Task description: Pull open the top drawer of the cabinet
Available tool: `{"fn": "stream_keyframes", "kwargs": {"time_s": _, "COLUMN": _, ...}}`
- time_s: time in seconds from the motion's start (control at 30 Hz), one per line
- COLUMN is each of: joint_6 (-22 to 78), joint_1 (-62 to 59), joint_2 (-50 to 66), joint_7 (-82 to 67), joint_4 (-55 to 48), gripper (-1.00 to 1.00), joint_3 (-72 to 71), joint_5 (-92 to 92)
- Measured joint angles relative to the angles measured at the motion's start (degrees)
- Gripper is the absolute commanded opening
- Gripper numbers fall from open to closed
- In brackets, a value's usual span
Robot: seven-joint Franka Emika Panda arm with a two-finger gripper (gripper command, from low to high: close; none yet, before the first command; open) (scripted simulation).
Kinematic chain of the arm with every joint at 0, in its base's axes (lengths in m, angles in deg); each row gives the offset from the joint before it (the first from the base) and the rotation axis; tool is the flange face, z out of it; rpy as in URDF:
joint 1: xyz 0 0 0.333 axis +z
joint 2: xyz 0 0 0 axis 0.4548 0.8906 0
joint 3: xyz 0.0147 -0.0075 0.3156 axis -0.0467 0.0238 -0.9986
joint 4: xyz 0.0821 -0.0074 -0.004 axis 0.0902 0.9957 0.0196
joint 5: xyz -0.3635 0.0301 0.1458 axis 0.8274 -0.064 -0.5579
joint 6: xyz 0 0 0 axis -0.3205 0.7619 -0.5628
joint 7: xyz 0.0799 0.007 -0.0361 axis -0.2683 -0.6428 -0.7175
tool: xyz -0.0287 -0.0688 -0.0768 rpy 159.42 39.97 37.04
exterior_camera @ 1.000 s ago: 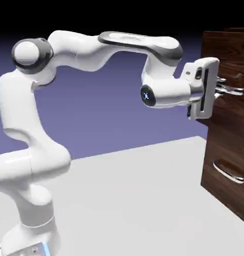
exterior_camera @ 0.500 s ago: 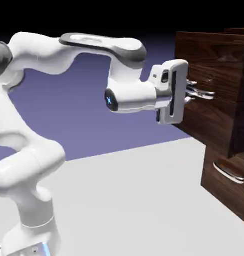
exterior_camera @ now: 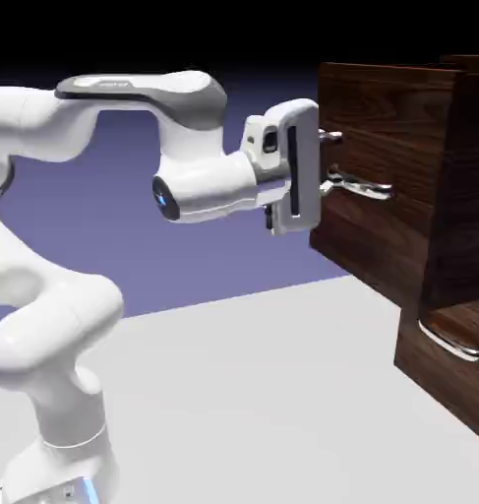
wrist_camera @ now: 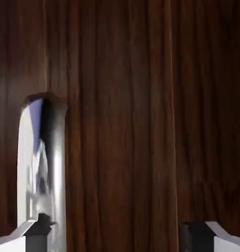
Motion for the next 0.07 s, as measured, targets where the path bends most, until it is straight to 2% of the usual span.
{"fn": "stream_keyframes", "kwargs": {"time_s": 0.07, "joint_6": 2.5, "joint_1": -1.68, "joint_2": -4.15, "joint_7": 3.34, "joint_4": 1.79, "gripper": -1.0, "joint_3": -0.11, "joint_5": 0.58}}
